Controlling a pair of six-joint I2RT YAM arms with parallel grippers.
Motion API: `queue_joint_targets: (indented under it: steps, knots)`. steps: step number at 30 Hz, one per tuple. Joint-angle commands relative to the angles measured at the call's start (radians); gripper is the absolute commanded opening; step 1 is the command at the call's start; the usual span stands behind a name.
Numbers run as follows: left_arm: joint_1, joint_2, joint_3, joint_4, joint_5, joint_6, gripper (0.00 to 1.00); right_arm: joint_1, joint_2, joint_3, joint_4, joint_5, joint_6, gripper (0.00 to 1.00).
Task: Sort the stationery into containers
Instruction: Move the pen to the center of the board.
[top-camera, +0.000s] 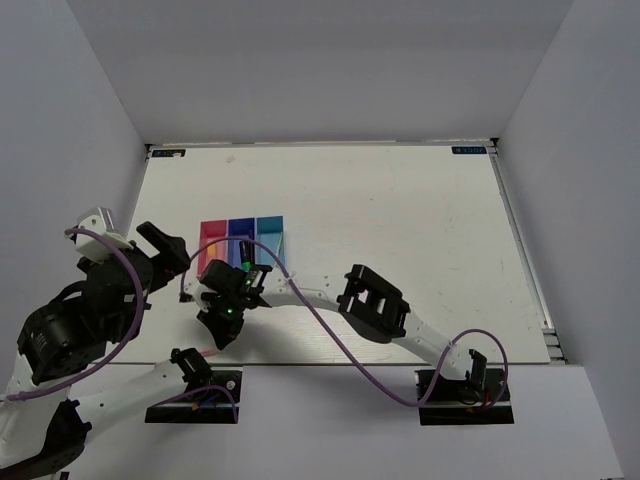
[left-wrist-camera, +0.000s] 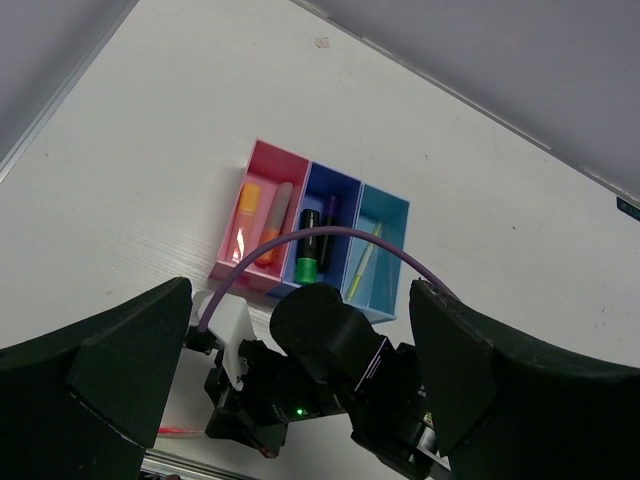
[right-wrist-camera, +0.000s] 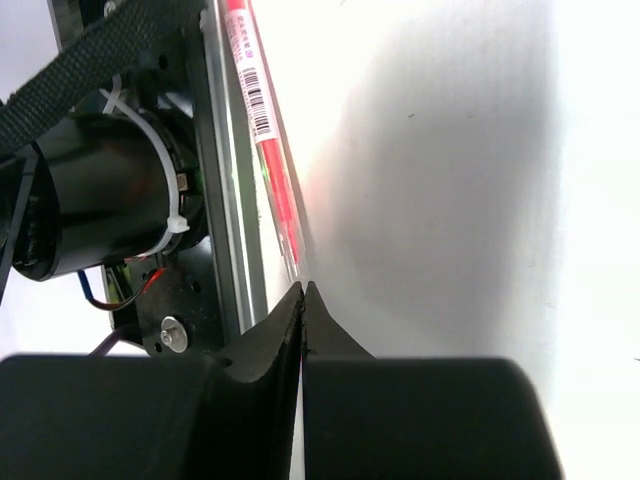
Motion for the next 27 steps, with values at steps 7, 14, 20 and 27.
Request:
queue_joint_targets:
  steps: [7, 14, 20, 27]
  knots:
    - [0.003, 0.018, -0.002, -0.224, 0.003, -0.011, 1.0, -0.01, 0.013, 0.11, 0.139, 0.04, -0.019, 0.0]
    - [0.004, 0.024, 0.001, -0.239, 0.009, -0.024, 1.0, -0.047, 0.007, 0.128, 0.129, 0.072, -0.042, 0.0]
    - [0.001, 0.041, 0.027, -0.247, 0.01, -0.025, 1.0, -0.075, -0.03, 0.11, 0.116, 0.067, -0.058, 0.0]
    - [0.001, 0.058, 0.041, -0.251, 0.016, -0.025, 1.0, -0.105, -0.071, 0.078, 0.107, 0.058, -0.07, 0.02]
